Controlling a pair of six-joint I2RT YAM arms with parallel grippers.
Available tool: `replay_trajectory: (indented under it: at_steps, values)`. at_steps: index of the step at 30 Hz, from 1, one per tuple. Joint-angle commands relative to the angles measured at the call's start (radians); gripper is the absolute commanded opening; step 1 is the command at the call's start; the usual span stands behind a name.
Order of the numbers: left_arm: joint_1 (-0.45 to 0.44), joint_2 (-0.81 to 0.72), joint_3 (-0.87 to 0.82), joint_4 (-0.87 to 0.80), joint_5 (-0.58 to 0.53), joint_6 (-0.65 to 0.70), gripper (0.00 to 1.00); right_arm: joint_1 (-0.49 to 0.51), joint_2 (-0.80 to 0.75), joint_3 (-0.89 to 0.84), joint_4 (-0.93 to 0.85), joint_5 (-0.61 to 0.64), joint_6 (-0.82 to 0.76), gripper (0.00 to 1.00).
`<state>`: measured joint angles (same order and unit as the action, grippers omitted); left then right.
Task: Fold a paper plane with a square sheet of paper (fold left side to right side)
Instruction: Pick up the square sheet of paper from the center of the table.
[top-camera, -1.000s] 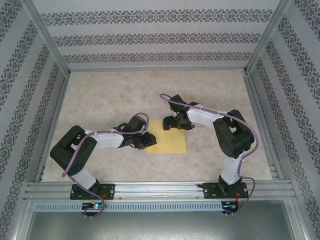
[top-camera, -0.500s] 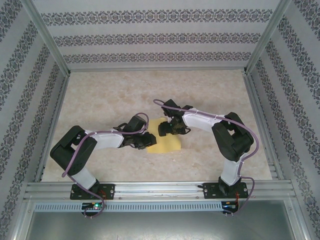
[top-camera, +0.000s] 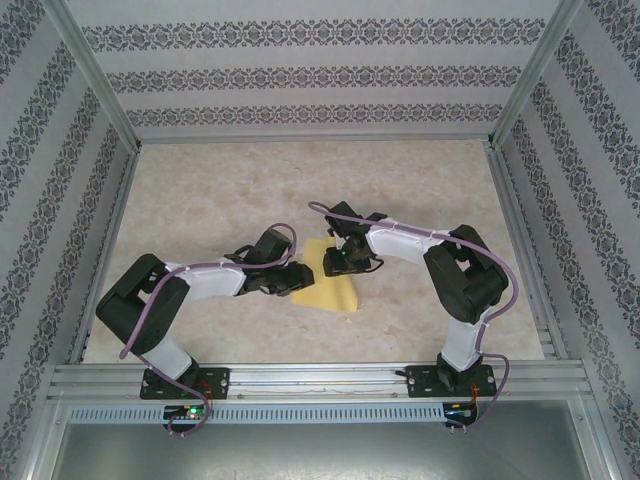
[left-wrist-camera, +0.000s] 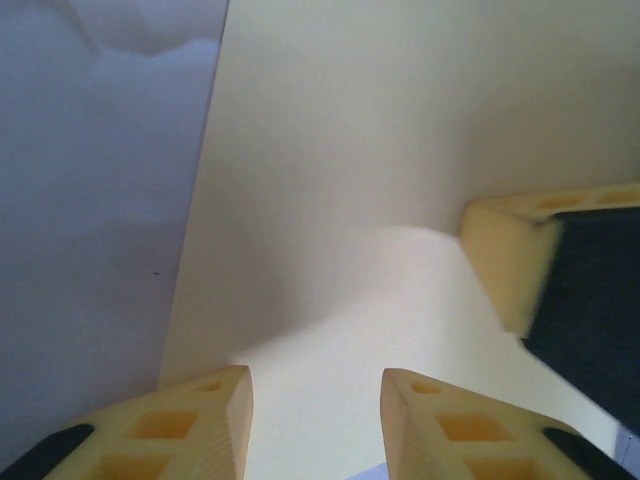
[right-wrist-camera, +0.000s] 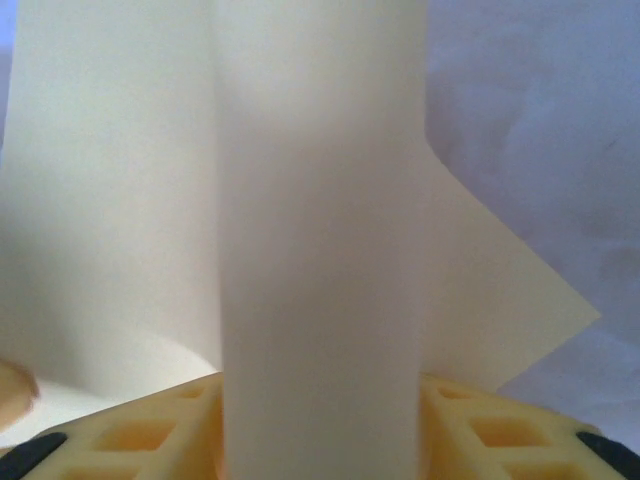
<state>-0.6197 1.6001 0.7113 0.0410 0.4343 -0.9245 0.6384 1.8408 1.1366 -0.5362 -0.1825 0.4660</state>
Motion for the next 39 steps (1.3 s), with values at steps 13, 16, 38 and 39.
replay_trajectory:
  at_steps: [13,16,38,39]
  values:
    - [0.252,-0.433,-0.051,-0.108,0.079,0.147,0.6,-0.177,-0.253,-0.214,0.259,-0.369,-0.055,0.32]
    - [0.333,-0.537,-0.093,-0.034,0.169,0.152,0.65,-0.261,-0.329,-0.264,0.33,-0.508,-0.071,0.3]
    - [0.387,-0.51,0.159,0.286,0.693,0.17,0.9,-0.393,-0.692,-0.207,0.611,-1.132,0.047,0.24]
    - [0.375,-0.499,0.169,0.283,0.693,0.177,0.91,-0.371,-0.69,-0.191,0.615,-1.132,0.049,0.24]
